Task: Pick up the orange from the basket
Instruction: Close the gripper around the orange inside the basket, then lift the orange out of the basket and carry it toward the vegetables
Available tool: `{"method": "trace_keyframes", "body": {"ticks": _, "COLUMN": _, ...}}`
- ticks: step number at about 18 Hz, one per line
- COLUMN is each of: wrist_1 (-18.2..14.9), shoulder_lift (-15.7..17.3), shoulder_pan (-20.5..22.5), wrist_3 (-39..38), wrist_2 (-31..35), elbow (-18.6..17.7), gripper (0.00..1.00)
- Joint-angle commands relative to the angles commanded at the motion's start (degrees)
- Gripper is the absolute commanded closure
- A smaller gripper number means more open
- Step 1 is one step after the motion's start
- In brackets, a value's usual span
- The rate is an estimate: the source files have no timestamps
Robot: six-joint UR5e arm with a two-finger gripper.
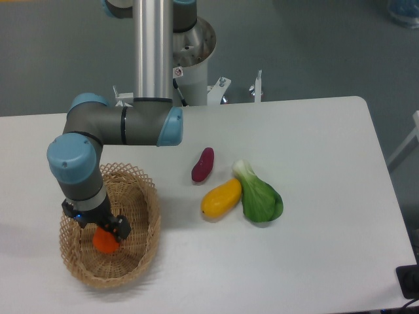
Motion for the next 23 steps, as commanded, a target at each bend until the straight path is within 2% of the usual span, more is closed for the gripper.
{"method": "trace_keyframes", "body": {"ticks": 3, "wrist_1": 0.0, "shoulder_lift": 0.3, "shoulder_pan": 0.1, "wrist_3": 0.1, "wrist_2": 0.0, "elbow": 0.1, "gripper": 0.21}}
{"method": "trace_keyframes", "body": {"ticks": 7, "wrist_1": -0.1, "shoulder_lift": 0.4, "shoulder_pan": 0.1, "wrist_3": 0.6, "wrist_2": 0.1, "elbow": 0.6, "gripper": 0.33}}
{"method": "trace_keyframes", "body": {"ticks": 14, "wrist_1": -0.3, "shoulder_lift": 0.8, "shoulder_pan": 0.4, "wrist_3": 1.8, "wrist_2": 0.6, "elbow": 0.4, "gripper": 0.42}}
{"method": "trace_keyframes", "body": {"ticks": 19, "wrist_1": -0.4, "shoulder_lift": 0.9, "shoulder_pan": 0.5, "wrist_3": 1.9, "wrist_2": 0.7, "elbow": 0.4, "gripper": 0.55}}
{"method": "trace_keyframes", "body": {"ticks": 23, "wrist_1": -0.5, "shoulder_lift": 1.9, "shoulder_pan": 0.6, "wrist_3": 3.2, "wrist_2": 1.2, "elbow": 0.8, "gripper": 0.55}}
